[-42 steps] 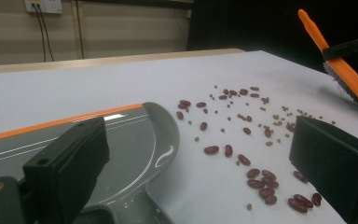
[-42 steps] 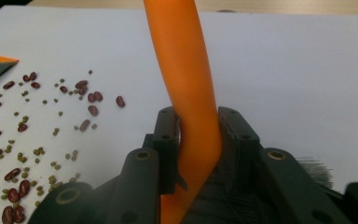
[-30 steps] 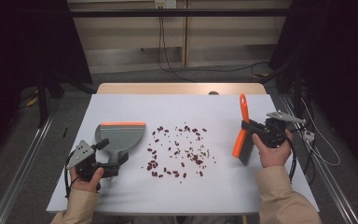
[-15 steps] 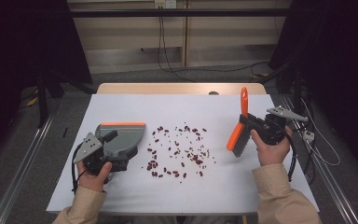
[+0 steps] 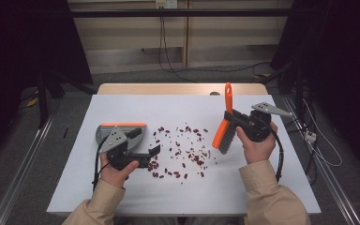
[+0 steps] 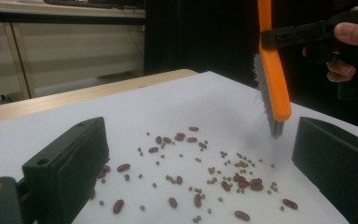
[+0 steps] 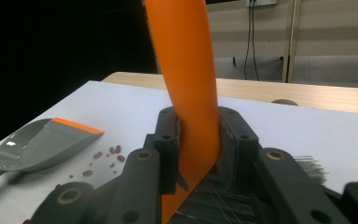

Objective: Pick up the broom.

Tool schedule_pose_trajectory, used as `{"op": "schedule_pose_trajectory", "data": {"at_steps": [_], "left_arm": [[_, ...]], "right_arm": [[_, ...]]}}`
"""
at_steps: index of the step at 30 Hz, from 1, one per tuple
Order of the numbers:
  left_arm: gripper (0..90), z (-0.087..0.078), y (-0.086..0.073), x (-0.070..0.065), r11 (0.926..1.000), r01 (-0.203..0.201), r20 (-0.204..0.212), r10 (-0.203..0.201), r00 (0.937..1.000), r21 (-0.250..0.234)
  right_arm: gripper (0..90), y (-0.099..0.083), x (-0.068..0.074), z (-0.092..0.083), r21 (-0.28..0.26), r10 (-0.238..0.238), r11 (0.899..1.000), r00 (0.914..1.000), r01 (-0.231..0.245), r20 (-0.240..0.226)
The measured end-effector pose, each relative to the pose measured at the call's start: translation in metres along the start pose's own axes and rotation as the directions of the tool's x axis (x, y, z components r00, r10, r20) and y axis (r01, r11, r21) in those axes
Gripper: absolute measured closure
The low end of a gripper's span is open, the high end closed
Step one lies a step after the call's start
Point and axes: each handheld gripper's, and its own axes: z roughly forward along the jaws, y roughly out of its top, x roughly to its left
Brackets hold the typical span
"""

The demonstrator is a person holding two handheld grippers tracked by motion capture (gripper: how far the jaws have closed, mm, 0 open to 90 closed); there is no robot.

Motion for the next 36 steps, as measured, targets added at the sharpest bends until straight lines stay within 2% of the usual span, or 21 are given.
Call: {"op": "schedule_pose_trajectory", "data": {"at_steps": [13, 16, 21, 26, 31, 36], "left_arm": [[5.1, 0.036, 0.0, -0.016, 0.9995, -0.003, 0.081, 0.001, 0.9967, 0.033], [5.6, 0.045, 0.0, -0.019, 0.9989, 0.003, 0.082, -0.007, 0.9966, 0.048], [7.1, 0.057, -0.001, -0.024, 0.998, -0.003, 0.108, -0.004, 0.9941, 0.062], [11.1, 0.065, 0.0, -0.03, 0.9978, 0.008, 0.14, -0.017, 0.99, 0.065], [16.2, 0.071, -0.002, -0.033, 0.9957, 0.011, 0.161, -0.026, 0.9867, 0.092], [27.7, 0.075, -0.005, -0.035, 0.9921, 0.006, 0.171, -0.027, 0.9849, 0.125]], "right_arm": [[71.4, 0.002, 0.027, 0.019, 0.001, -0.025, 1.0, 0.9975, 0.026, -0.067], [71.4, 0.004, 0.032, 0.022, -0.002, -0.027, 1.0, 0.9963, 0.027, -0.082], [71.4, 0.006, 0.04, 0.027, 0.0, -0.037, 0.999, 0.9947, 0.038, -0.096], [71.4, 0.006, 0.049, 0.033, 0.003, -0.047, 0.999, 0.9927, 0.048, -0.111], [71.3, 0.005, 0.058, 0.038, 0.003, -0.065, 0.998, 0.9905, 0.066, -0.121], [71.3, 0.005, 0.065, 0.042, 0.006, -0.079, 0.997, 0.9881, 0.081, -0.131]]}}
